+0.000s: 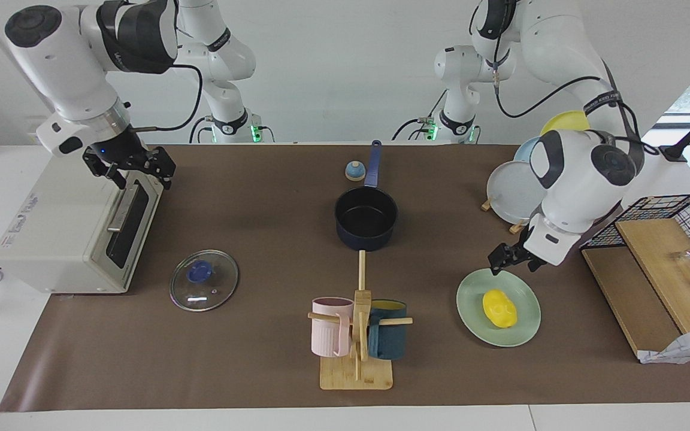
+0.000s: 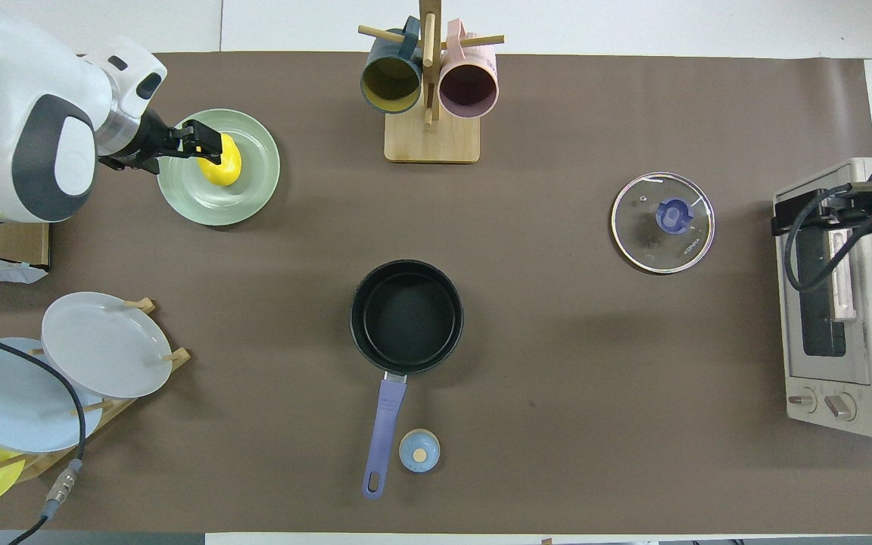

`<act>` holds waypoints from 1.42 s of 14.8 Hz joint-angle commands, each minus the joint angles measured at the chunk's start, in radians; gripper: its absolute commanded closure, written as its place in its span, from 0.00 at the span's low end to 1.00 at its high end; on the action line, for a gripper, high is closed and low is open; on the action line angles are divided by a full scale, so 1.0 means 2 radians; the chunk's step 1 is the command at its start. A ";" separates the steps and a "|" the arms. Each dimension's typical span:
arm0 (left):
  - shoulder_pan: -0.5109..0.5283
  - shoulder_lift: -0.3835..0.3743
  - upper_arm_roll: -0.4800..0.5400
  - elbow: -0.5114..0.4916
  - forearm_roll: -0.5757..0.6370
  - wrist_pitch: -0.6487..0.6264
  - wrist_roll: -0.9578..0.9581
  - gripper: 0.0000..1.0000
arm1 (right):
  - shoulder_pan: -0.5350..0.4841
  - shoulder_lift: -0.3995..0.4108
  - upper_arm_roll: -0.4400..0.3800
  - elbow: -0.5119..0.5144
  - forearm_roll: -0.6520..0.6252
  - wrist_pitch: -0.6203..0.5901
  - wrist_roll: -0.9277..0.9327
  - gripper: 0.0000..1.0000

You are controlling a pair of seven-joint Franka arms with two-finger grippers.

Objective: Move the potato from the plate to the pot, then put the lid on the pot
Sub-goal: 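Grasp the yellow potato with the left gripper while the right gripper reaches the lid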

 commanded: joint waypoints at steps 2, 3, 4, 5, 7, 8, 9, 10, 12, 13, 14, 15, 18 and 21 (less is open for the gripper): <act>-0.011 0.059 0.009 0.033 0.012 0.038 -0.021 0.00 | -0.002 0.041 0.000 -0.001 0.009 0.046 -0.015 0.00; -0.011 0.069 0.009 0.042 0.021 0.039 -0.021 0.00 | -0.002 0.048 0.000 -0.003 0.009 0.059 -0.015 0.00; -0.009 0.072 0.009 0.042 0.028 0.042 -0.020 0.00 | -0.002 0.049 0.000 -0.011 0.009 0.068 -0.015 0.00; -0.008 0.072 0.008 0.042 0.037 0.043 -0.020 0.00 | -0.002 0.049 0.000 -0.016 0.009 0.076 -0.015 0.00; -0.008 0.073 0.007 0.039 0.038 0.059 -0.020 0.00 | 0.001 0.053 0.000 -0.038 0.009 0.099 -0.015 0.00; -0.008 0.073 0.007 0.032 0.037 0.078 -0.022 0.00 | 0.001 0.053 0.000 -0.048 0.009 0.113 -0.015 0.00; -0.008 0.073 0.007 0.026 0.037 0.091 -0.023 0.00 | 0.001 0.056 0.000 -0.052 0.009 0.124 -0.016 0.00; -0.008 0.074 0.007 0.025 0.037 0.093 -0.023 0.00 | 0.002 0.059 0.001 -0.055 0.009 0.133 -0.017 0.00; -0.008 0.075 0.007 0.020 0.038 0.103 -0.028 0.00 | 0.018 0.063 0.001 -0.064 0.009 0.150 -0.017 0.00; -0.008 0.075 0.007 0.011 0.038 0.117 -0.029 0.00 | 0.019 0.063 0.001 -0.068 0.009 0.161 -0.018 0.00; -0.008 0.075 0.007 0.006 0.038 0.125 -0.029 0.00 | 0.020 0.063 0.001 -0.077 0.009 0.174 -0.019 0.00; -0.008 0.075 0.007 0.006 0.038 0.127 -0.030 0.00 | 0.020 0.068 0.001 -0.078 0.009 0.180 -0.031 0.00; -0.008 0.074 0.008 -0.003 0.039 0.136 -0.040 0.00 | 0.027 0.082 0.003 -0.078 0.009 0.192 -0.083 0.00; -0.008 0.074 0.008 -0.006 0.040 0.141 -0.040 0.09 | 0.028 0.105 0.004 -0.075 0.009 0.208 -0.098 0.00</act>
